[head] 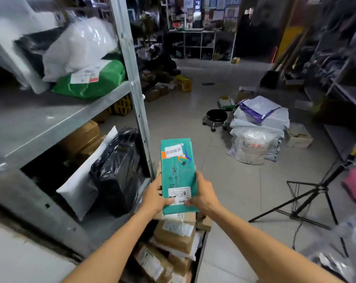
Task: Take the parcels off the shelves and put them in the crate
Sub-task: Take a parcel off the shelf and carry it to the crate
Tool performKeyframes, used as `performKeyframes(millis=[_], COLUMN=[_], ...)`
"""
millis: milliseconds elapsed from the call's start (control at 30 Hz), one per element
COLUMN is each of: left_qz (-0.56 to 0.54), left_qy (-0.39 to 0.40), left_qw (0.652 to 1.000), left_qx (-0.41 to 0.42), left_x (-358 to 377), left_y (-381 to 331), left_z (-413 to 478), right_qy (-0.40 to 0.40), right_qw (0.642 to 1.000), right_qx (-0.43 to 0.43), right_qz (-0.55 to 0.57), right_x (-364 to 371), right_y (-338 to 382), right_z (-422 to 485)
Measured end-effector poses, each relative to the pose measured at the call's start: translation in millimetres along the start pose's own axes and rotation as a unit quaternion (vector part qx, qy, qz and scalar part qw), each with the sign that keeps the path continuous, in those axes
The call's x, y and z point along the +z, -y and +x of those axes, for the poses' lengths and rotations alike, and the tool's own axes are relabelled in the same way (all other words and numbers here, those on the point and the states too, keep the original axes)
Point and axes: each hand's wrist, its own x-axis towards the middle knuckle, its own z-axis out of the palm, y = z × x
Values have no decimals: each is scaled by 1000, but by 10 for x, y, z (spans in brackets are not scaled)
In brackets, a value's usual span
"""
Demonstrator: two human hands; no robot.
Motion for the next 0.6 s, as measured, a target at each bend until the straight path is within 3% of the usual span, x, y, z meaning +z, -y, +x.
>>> performKeyframes(millis=[300,600], left_qz=[8,24], left_qy=[4,-9], left_qw=[999,997], left_qx=[-35,-73], left_x=[66,148], left_y=[243,889], left_z=[913,1511], right_qy=[30,61], right_qw=[999,996], right_qx=[37,67], right_qz=[7,-25], right_x=[165,778], right_y=[-186,-511], right_z=[929,1480])
